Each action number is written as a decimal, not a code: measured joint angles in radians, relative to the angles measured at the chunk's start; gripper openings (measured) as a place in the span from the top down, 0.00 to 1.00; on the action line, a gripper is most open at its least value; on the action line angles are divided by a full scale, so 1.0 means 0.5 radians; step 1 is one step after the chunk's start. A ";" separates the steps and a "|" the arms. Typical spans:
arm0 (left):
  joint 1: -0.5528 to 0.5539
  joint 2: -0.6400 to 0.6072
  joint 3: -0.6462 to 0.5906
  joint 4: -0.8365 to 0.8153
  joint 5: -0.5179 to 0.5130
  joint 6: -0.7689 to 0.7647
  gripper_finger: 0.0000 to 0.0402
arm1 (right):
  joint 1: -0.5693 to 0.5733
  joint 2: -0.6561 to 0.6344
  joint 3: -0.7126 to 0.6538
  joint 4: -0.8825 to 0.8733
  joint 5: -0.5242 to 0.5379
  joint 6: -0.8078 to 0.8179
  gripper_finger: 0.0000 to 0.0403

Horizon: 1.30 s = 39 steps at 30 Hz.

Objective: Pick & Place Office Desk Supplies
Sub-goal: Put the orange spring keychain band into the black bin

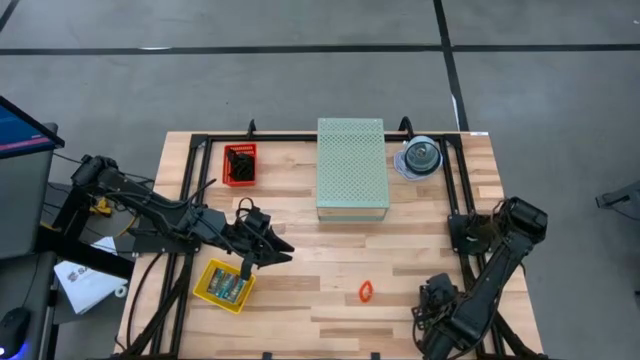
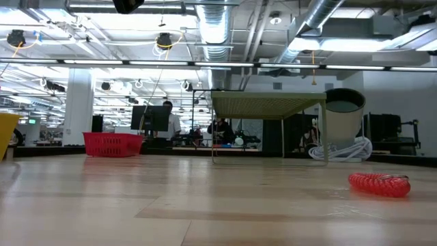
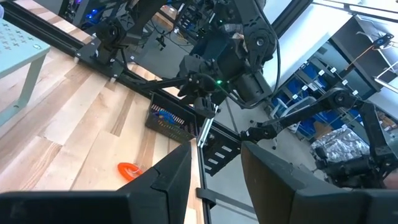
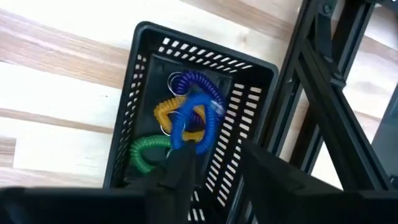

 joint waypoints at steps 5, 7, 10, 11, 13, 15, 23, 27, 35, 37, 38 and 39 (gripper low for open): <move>0.000 0.000 0.000 0.000 -0.001 -0.014 0.66 | 0.000 -0.011 0.000 0.067 0.101 -0.004 0.61; 0.000 0.000 0.000 0.000 -0.001 -0.015 0.66 | -0.026 -0.031 0.028 0.149 0.232 -0.015 0.59; 0.000 0.000 0.000 0.000 -0.005 -0.015 0.66 | -0.106 -0.037 0.084 0.320 0.478 -0.019 0.59; 0.000 0.000 0.000 0.000 -0.009 -0.015 0.66 | -0.147 -0.037 0.088 0.391 0.541 -0.023 0.59; 0.000 0.000 0.000 0.000 -0.015 -0.014 0.66 | -0.242 -0.037 0.082 0.561 0.575 -0.077 0.60; 0.000 0.000 0.000 0.000 -0.035 0.002 0.66 | -0.341 -0.035 0.067 0.708 0.581 -0.172 0.62; 0.000 0.000 0.000 0.001 -0.045 0.031 0.66 | -0.679 -0.032 0.040 0.746 0.606 -0.481 0.63; 0.000 0.000 0.000 0.001 -0.044 0.077 0.66 | -0.786 -0.018 -0.010 0.885 0.620 -0.575 0.63; -0.018 -0.001 -0.001 0.014 -0.044 0.078 0.66 | -0.794 0.111 -0.238 1.322 0.567 -0.490 0.63; -0.028 -0.001 -0.003 -0.002 -0.040 0.081 0.66 | -0.758 0.135 -0.256 1.373 0.539 -0.428 0.63; -0.030 -0.001 -0.003 -0.002 -0.040 0.082 0.66 | -0.743 0.148 -0.262 1.342 0.528 -0.405 0.63; -0.030 0.002 -0.002 -0.006 -0.040 0.081 0.66 | -0.729 0.167 -0.262 1.381 0.516 -0.373 0.64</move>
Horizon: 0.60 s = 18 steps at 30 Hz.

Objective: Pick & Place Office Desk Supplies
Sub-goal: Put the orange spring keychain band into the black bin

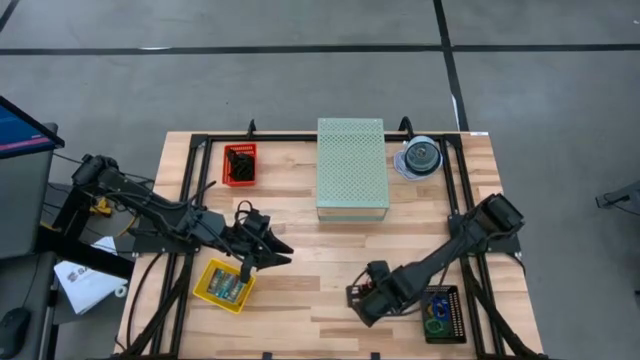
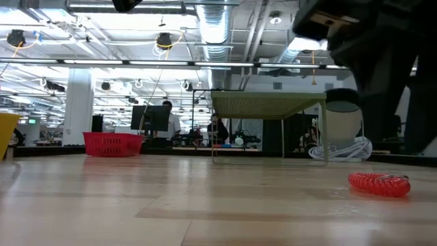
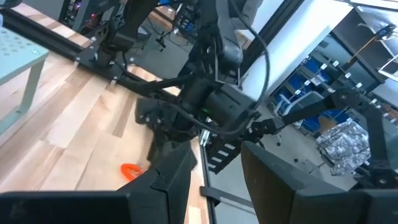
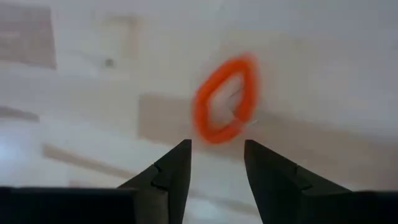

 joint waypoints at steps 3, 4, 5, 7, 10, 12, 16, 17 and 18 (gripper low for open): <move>0.000 0.005 -0.002 -0.007 0.000 -0.001 0.66 | 0.047 0.043 0.000 0.047 -0.009 0.094 0.66; 0.000 0.005 -0.001 -0.005 0.000 0.000 0.66 | 0.060 0.061 0.001 0.084 -0.004 0.131 0.66; 0.000 0.005 -0.001 -0.005 0.000 0.004 0.66 | 0.071 0.089 0.009 0.122 -0.002 0.167 0.67; 0.000 0.005 -0.001 0.001 0.000 0.005 0.66 | 0.092 0.131 0.001 0.103 0.012 0.204 0.68; 0.000 0.005 -0.001 -0.006 -0.002 0.007 0.66 | 0.089 0.177 0.003 0.126 0.039 0.253 0.69; 0.000 0.004 -0.001 -0.005 -0.001 0.005 0.66 | 0.073 0.189 0.004 0.109 0.084 0.289 0.70; 0.000 0.004 -0.001 0.005 0.008 0.001 0.66 | 0.066 0.190 0.003 0.044 0.134 0.331 0.70; 0.000 0.005 -0.001 0.004 0.008 0.000 0.66 | 0.061 0.195 0.003 0.044 0.143 0.331 0.70; 0.000 0.005 -0.001 0.010 0.008 -0.002 0.66 | 0.059 0.194 0.005 0.028 0.143 0.331 0.70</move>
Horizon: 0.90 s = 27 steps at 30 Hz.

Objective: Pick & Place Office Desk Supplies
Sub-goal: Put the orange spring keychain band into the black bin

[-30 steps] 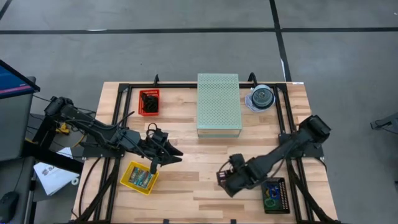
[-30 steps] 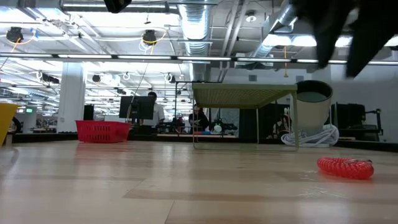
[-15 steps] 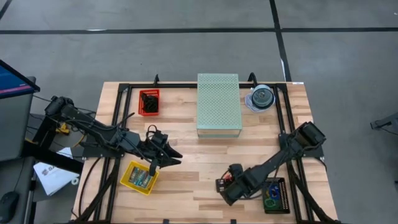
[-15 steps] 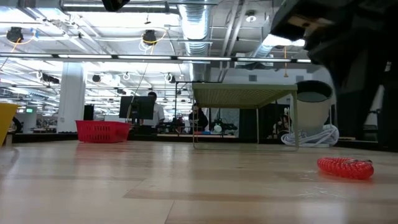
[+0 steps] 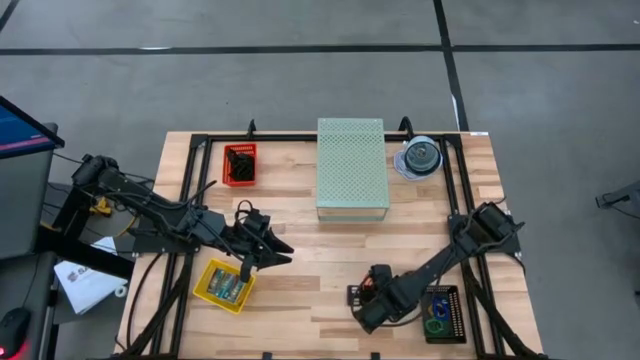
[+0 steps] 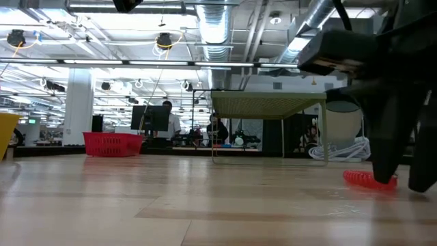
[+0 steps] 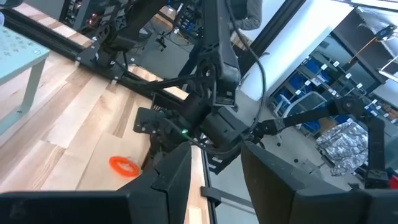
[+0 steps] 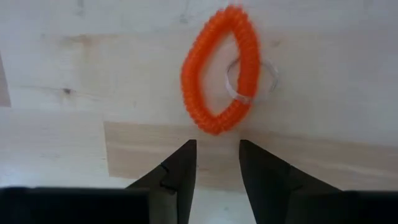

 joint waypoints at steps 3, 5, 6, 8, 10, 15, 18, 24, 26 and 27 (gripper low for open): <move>0.001 0.000 0.001 -0.004 0.000 -0.006 0.66 | -0.005 -0.001 -0.001 -0.011 0.002 0.000 0.70; 0.001 0.000 0.001 0.000 0.000 -0.018 0.66 | -0.006 -0.007 -0.001 -0.010 0.004 0.001 0.70; 0.001 0.000 0.001 -0.003 0.000 -0.020 0.66 | -0.006 -0.018 -0.001 -0.010 0.006 0.001 0.70; 0.001 0.000 0.001 -0.003 0.000 -0.029 0.66 | -0.004 -0.056 -0.001 -0.028 0.053 0.011 0.70; 0.001 0.000 0.001 -0.004 0.000 -0.035 0.66 | -0.002 -0.089 0.000 -0.092 0.071 0.020 0.70; 0.001 0.000 0.001 -0.005 0.000 -0.032 0.66 | -0.016 -0.113 -0.001 -0.293 0.053 0.024 0.71; 0.001 0.000 0.001 -0.005 0.000 -0.031 0.66 | -0.032 -0.113 -0.001 -0.285 0.053 0.024 0.71; 0.001 0.000 0.001 -0.005 0.000 -0.032 0.66 | -0.041 -0.100 0.000 -0.300 0.068 0.024 0.71; 0.001 0.000 0.001 -0.005 0.000 -0.034 0.66 | -0.042 -0.100 0.000 -0.373 0.071 0.033 0.71; 0.001 0.000 0.001 -0.004 0.000 -0.036 0.66 | -0.045 -0.100 -0.001 -0.400 0.070 0.036 0.71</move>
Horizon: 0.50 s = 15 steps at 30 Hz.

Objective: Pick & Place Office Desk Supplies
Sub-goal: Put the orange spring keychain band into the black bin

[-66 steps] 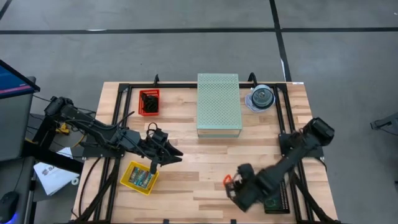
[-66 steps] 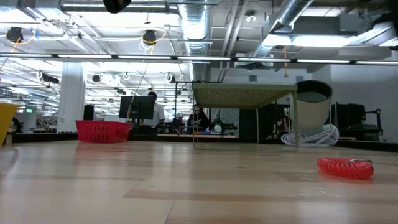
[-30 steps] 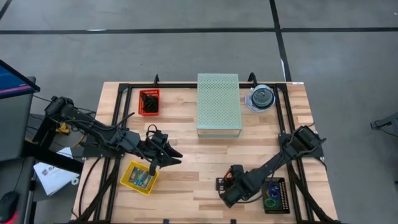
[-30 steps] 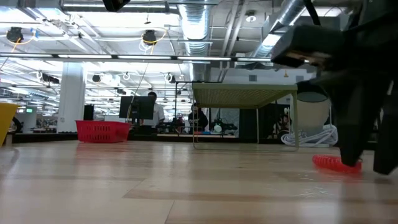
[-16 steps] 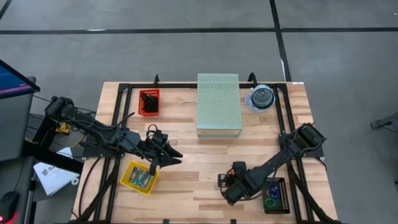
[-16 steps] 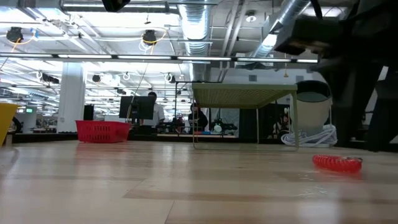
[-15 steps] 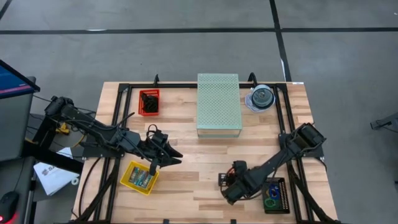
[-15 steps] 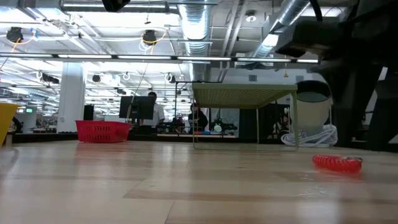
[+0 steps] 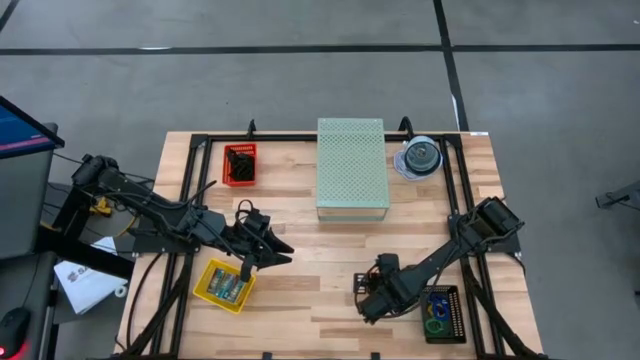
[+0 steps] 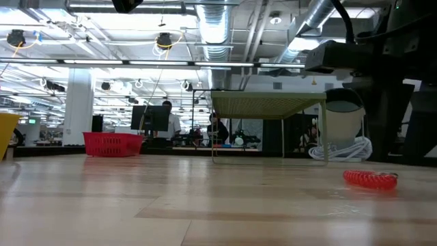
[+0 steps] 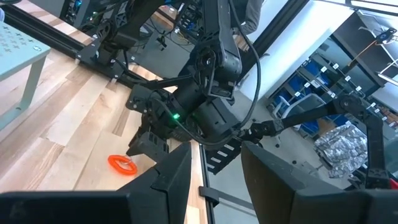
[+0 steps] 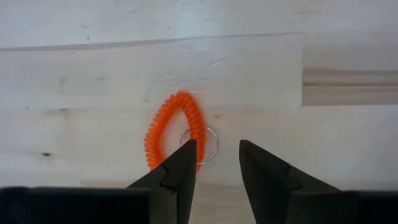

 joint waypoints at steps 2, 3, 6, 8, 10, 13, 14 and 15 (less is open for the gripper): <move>0.000 0.000 0.000 -0.001 -0.001 -0.004 0.66 | -0.004 0.001 0.000 0.013 -0.005 0.000 0.71; 0.000 0.000 0.000 0.000 -0.001 -0.005 0.66 | 0.004 0.001 0.000 0.020 -0.006 0.001 0.71; 0.000 0.000 0.000 0.000 -0.001 -0.005 0.66 | 0.017 0.001 0.000 0.022 -0.007 0.002 0.71; 0.000 0.000 0.000 0.001 -0.001 -0.012 0.66 | 0.023 0.012 0.000 0.022 -0.007 0.002 0.71; 0.000 0.000 0.000 0.000 -0.001 -0.012 0.66 | 0.025 0.039 -0.002 0.023 -0.015 0.002 0.71; 0.000 0.000 0.000 0.000 -0.001 -0.012 0.66 | 0.032 0.081 -0.003 0.074 -0.010 0.003 0.71; 0.001 0.000 0.000 0.002 -0.001 -0.012 0.66 | 0.031 0.085 -0.003 0.082 -0.005 0.002 0.71; 0.001 0.000 0.000 0.007 -0.001 -0.012 0.66 | 0.027 0.092 -0.003 0.081 -0.008 0.003 0.71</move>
